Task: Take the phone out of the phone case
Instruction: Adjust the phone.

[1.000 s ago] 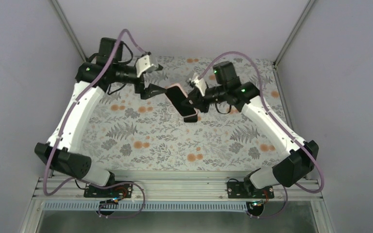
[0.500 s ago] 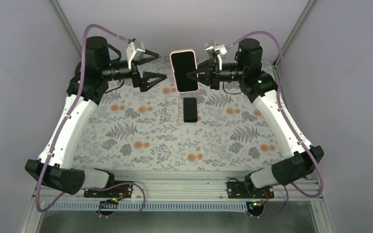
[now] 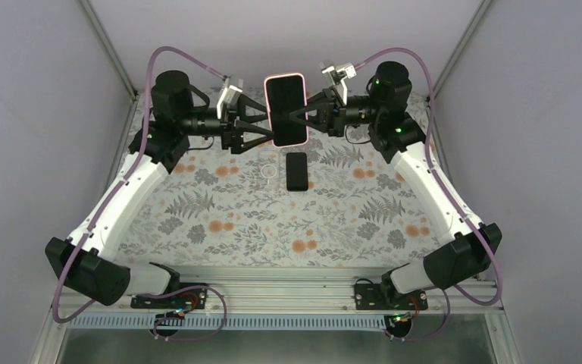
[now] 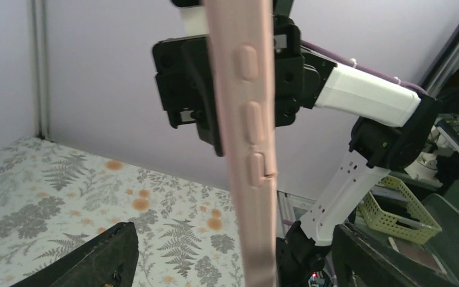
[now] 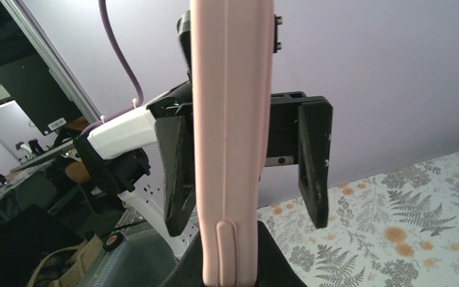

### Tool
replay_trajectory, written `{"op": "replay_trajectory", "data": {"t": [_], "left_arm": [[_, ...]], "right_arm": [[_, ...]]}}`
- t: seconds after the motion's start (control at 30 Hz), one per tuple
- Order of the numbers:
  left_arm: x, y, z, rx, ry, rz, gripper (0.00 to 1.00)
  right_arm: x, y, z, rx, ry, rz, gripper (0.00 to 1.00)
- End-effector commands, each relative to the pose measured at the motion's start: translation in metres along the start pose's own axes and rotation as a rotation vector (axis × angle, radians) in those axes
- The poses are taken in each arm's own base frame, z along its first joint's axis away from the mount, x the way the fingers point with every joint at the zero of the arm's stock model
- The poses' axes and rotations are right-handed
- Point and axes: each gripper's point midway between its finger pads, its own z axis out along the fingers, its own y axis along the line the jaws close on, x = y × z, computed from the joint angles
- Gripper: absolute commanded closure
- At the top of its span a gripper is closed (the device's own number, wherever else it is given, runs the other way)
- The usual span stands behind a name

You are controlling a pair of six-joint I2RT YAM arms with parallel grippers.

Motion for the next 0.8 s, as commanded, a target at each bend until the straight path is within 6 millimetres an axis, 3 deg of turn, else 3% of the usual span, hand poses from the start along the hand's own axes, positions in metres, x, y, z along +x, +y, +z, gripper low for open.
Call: {"op": "replay_trajectory", "data": {"t": [0.0,0.2,0.63,0.77], "left_arm": [[-0.003,-0.011,0.008,0.062,-0.009,-0.008,0.22],[-0.004,-0.006,0.017,0.076,-0.014,-0.036,0.37],[0.004,0.001,0.021,0.069,0.003,-0.040,0.87],[0.008,0.000,0.020,0.061,0.023,-0.026,0.96]], "right_arm": [[-0.010,0.001,-0.001,-0.004,-0.032,0.007,0.96],[-0.005,-0.009,0.000,0.019,-0.055,0.080,0.96],[0.001,-0.019,-0.001,0.057,-0.062,0.110,0.96],[0.008,-0.022,-0.005,0.080,-0.044,0.095,0.85]]}}
